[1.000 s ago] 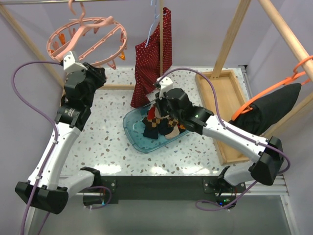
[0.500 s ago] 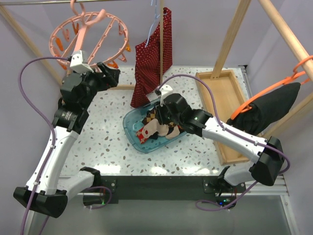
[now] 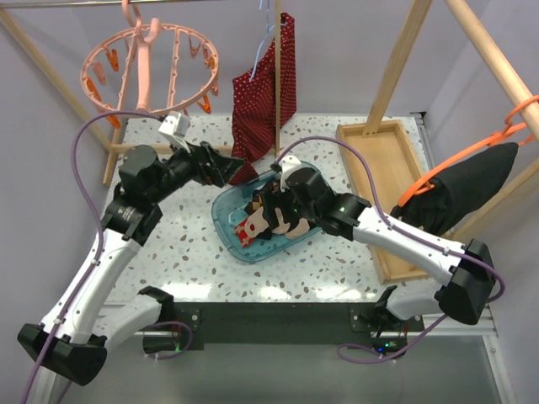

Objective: Remove the socks clipped to the hanger

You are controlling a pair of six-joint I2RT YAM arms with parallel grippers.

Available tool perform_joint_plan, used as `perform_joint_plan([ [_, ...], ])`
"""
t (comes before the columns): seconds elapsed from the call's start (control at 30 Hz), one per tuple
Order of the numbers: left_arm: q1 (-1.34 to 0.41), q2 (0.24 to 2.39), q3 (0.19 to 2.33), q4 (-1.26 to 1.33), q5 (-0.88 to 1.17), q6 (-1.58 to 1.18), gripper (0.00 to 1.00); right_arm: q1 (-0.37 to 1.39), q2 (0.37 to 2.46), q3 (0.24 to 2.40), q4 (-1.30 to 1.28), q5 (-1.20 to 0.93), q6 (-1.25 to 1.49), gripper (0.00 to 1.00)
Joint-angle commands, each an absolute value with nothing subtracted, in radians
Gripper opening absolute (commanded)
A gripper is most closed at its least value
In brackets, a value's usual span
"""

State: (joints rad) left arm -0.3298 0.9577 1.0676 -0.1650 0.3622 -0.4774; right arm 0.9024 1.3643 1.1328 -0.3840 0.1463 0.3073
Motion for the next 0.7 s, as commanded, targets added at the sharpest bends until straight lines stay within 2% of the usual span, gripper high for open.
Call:
perform_joint_plan([
  [0.0, -0.442, 0.962, 1.029, -0.086, 0.374, -0.476, 1.00, 0.904, 1.267, 1.094, -0.384, 0.126, 0.350, 0.89],
  [0.13, -0.560, 0.965, 0.939, -0.017, 0.370, -0.501, 1.00, 0.902, 1.148, 0.987, -0.345, 0.132, 0.420, 0.94],
  [0.3, -0.606, 0.887, 0.740, 0.213, 0.411, -0.595, 1.00, 0.902, 0.964, 0.819, -0.235, 0.164, 0.569, 0.98],
  [0.5, -0.624, 0.804, 0.473, 0.437, 0.462, -0.730, 1.00, 0.903, 0.645, 0.531, -0.057, 0.213, 0.730, 0.99],
  [0.67, -0.632, 0.651, 0.233, 0.606, 0.457, -0.850, 1.00, 0.902, 0.428, 0.341, -0.034, 0.245, 0.822, 0.99],
])
